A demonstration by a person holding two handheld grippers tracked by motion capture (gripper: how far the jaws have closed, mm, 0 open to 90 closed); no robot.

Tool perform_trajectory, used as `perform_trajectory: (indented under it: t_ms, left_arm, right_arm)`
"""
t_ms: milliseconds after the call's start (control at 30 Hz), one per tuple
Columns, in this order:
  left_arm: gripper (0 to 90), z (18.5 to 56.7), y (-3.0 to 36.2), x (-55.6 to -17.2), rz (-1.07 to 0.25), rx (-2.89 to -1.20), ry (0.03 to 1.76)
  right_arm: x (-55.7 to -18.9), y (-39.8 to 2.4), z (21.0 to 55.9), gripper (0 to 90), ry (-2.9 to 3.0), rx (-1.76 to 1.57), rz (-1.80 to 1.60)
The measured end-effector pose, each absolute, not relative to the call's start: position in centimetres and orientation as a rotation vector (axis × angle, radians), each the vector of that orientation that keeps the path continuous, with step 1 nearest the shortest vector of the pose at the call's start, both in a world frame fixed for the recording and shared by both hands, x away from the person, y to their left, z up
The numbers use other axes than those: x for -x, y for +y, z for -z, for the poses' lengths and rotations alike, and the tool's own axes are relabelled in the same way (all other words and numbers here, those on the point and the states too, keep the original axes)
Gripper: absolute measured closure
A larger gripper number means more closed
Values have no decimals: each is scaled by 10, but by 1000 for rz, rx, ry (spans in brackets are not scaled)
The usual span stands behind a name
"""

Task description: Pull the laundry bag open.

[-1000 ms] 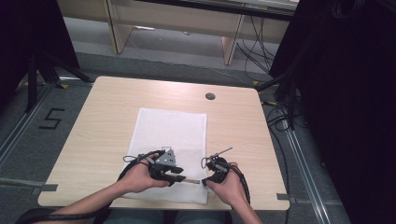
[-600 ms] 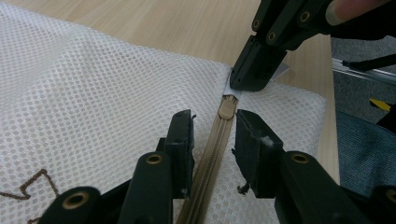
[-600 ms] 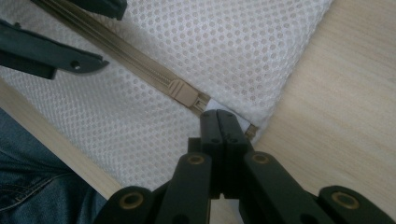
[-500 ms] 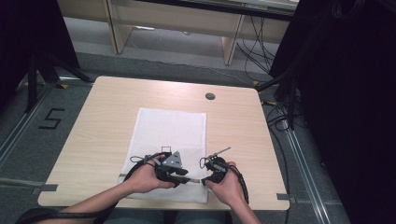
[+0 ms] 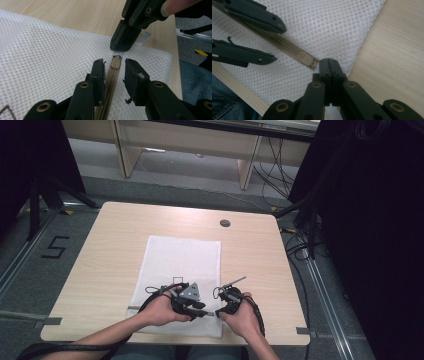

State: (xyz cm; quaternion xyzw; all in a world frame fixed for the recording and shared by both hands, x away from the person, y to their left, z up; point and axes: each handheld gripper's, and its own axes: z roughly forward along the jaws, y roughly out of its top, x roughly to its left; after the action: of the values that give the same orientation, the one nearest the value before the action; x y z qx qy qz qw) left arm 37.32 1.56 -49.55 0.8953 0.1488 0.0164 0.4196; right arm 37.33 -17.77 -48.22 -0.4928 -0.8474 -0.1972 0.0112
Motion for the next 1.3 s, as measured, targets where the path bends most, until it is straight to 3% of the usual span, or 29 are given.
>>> perform_trajectory:
  t_ms: [867,1167,1300]
  left_arm:
    - [785,508,-10,-377,-6,-2291,360]
    - [760,510,-13,-378,-5,-2283,360]
    - [789,510,-14,-375,-22,-2287,359]
  right_arm:
    - [-374,-179,483,900,-2636,1528,623]
    - [-374,-180,483,900,-2633,1524,626]
    - [-375,-180,483,900,-2640,1521,627]
